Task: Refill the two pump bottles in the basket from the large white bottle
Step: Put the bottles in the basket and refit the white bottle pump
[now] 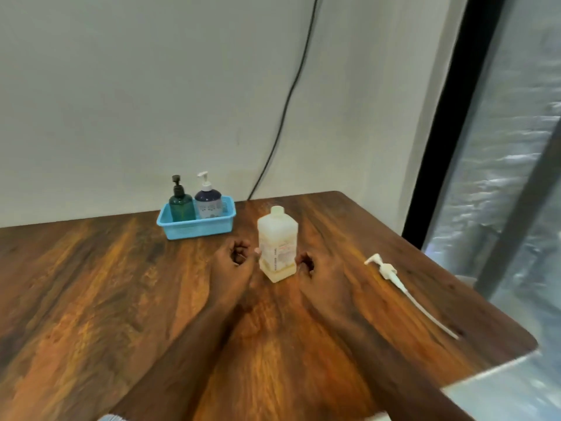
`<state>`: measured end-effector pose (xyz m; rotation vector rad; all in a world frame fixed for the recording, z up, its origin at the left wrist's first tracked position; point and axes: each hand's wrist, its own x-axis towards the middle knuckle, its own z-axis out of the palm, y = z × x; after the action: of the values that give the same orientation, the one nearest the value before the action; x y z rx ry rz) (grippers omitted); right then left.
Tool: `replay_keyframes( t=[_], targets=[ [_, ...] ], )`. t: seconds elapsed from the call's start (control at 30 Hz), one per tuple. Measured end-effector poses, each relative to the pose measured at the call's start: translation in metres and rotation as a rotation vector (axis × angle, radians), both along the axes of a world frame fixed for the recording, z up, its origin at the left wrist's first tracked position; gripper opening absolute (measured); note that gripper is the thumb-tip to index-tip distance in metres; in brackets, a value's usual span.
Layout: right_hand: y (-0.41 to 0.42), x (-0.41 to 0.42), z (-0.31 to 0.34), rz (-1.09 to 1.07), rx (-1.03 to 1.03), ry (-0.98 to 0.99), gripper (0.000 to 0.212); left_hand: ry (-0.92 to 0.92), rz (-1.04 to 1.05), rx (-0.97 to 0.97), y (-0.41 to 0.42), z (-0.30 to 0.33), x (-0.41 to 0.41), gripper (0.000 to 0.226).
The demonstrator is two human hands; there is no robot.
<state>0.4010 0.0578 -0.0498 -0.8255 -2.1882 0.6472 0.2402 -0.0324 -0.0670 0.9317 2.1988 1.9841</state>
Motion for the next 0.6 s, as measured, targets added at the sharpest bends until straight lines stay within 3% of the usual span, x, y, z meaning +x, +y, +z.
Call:
replay_keyframes(
  t=[0.17, 0.27, 0.37, 0.6],
  targets=[
    [0.049, 0.047, -0.010, -0.229, -0.014, -0.029, 0.008, -0.019, -0.031, -0.103, 0.015, -0.007, 0.004, 0.062],
    [0.075, 0.066, -0.006, -0.328, -0.013, -0.175, 0.021, -0.022, -0.068, -0.148, 0.023, -0.010, 0.007, 0.081],
    [0.094, 0.071, -0.011, -0.430, -0.059, -0.255, 0.033, -0.021, -0.078, -0.185, 0.029, -0.011, 0.010, 0.089],
    [0.112, 0.061, -0.025, -0.443, -0.081, -0.322, 0.026, -0.066, -0.105, -0.164, 0.032, -0.014, 0.004, 0.092]
  ],
)
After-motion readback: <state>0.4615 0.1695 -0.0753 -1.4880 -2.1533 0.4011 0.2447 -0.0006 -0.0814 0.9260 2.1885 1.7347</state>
